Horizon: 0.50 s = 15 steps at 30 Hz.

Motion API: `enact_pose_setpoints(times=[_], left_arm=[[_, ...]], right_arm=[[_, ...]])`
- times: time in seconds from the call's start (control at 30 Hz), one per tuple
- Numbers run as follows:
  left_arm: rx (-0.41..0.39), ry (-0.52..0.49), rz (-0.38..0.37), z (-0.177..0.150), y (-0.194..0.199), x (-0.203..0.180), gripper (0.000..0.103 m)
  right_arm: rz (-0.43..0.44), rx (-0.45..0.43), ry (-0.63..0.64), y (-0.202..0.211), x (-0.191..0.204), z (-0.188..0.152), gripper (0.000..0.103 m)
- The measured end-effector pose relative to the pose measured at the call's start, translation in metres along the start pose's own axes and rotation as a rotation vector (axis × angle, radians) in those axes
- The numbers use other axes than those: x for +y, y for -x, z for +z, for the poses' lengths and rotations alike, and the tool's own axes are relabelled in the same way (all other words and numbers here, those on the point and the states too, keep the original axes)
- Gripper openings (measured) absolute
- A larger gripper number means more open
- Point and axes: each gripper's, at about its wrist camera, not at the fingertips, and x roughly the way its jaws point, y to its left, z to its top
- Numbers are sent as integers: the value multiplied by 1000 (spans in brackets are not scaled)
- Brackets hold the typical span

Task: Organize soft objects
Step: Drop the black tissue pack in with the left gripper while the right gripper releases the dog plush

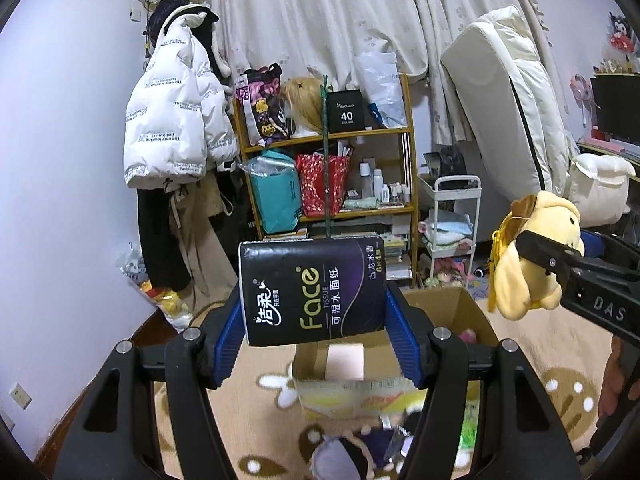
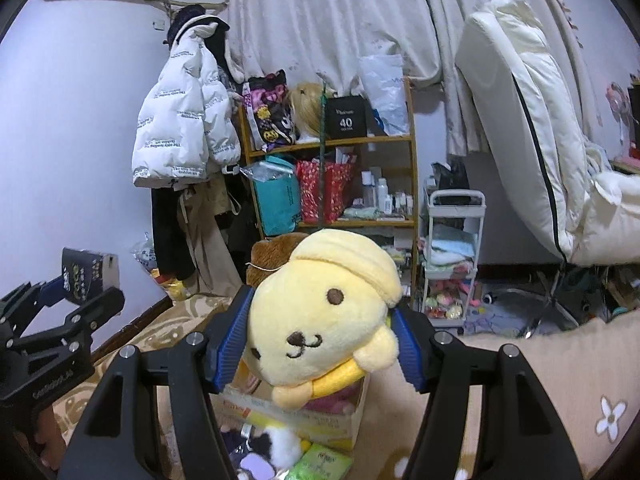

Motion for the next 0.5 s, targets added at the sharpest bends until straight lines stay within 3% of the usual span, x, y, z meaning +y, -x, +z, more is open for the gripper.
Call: enact_pose_setpoints(times=[0.27, 0.5], left_arm=[[-29, -4, -5, 17, -23, -4, 64], [16, 28, -16, 2, -46, 0, 64]], right_arm=[[2, -32, 23, -15, 3, 16, 68], [9, -24, -16, -30, -6, 13, 68]])
